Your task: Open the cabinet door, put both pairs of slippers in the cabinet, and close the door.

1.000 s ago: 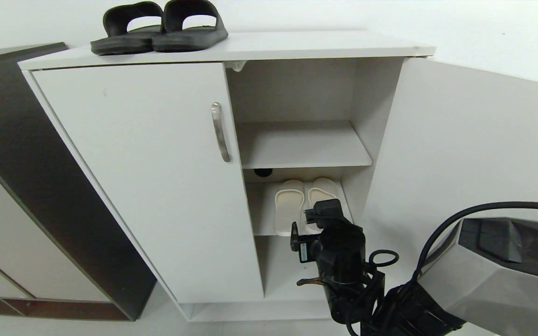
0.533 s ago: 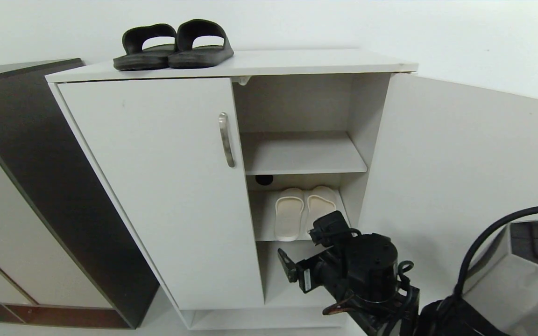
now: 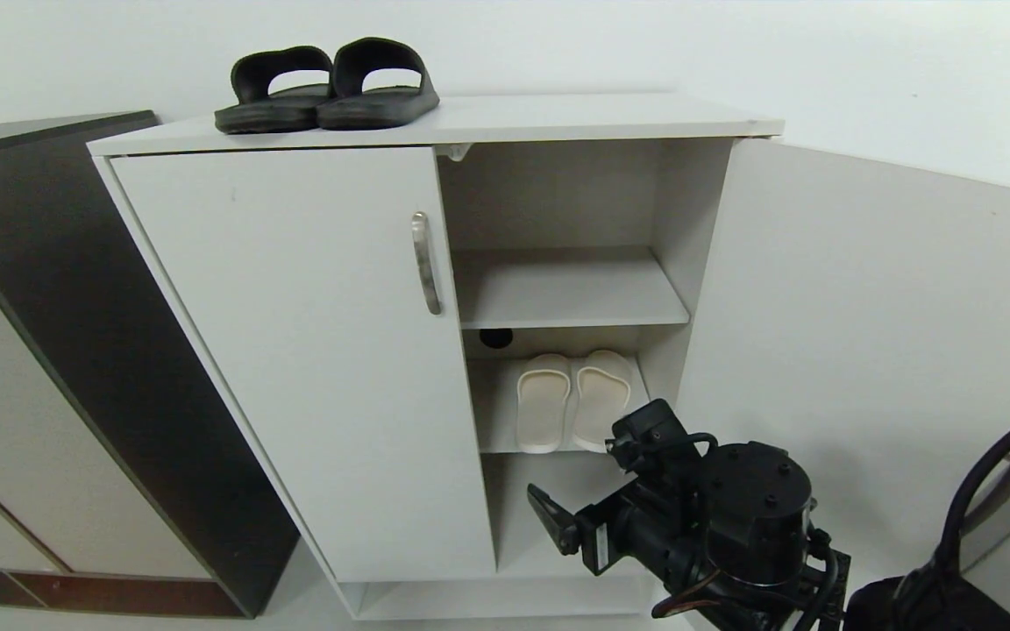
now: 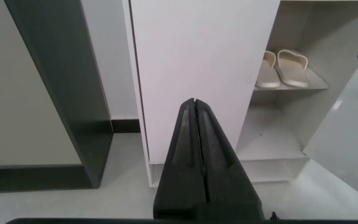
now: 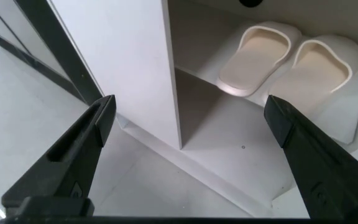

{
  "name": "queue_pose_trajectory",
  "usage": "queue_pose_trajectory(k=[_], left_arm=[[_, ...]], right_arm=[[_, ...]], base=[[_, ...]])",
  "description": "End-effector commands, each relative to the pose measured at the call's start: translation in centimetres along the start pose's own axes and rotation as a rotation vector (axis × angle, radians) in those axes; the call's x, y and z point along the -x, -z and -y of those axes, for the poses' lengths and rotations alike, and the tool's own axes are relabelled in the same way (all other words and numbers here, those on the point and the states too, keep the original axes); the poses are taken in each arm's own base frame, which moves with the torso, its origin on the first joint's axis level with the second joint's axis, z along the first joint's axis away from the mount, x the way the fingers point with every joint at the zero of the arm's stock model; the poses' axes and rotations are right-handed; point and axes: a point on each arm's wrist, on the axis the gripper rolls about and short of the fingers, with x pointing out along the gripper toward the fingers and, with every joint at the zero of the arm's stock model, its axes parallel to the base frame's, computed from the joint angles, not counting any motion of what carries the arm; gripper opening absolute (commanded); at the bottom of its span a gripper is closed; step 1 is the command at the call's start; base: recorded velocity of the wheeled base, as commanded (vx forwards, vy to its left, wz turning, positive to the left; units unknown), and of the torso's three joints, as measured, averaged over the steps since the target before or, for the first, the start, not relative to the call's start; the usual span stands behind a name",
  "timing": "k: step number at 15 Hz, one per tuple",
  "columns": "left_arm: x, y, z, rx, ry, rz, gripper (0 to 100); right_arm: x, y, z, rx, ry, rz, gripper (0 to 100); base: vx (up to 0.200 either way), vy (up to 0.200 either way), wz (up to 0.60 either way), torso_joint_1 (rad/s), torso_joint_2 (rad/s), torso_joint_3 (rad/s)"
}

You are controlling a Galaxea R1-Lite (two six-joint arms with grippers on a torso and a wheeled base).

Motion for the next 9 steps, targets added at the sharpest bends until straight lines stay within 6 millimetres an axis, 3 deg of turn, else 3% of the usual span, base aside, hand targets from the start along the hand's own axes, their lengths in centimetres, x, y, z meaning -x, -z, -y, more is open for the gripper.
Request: queue_pose_trajectory(k=[1,4,9], left_arm=[[-0.01,-0.01,0.00,0.001,-0.001,-0.001,0],[-0.01,-0.01,0.01,0.001,0.002,-0.001,0],[-0.01,-0.01,0.02,-0.001,0.005,-0.001,0]], right_arm=[[0.11,0.28,0.03,0.005,-0.002,-0.004,100],[-0.13,0.69,0.31,0.025,0.005,-0.016,100],[-0.23,0.83,0.41,0.035,0.011,-0.013,100]], base=[[0.000,0.000,0.00,0.000,0.00,0.000],[0.000,0.000,0.00,0.000,0.00,0.000],[0.000,0.200,0.00,0.008,0.00,0.003]])
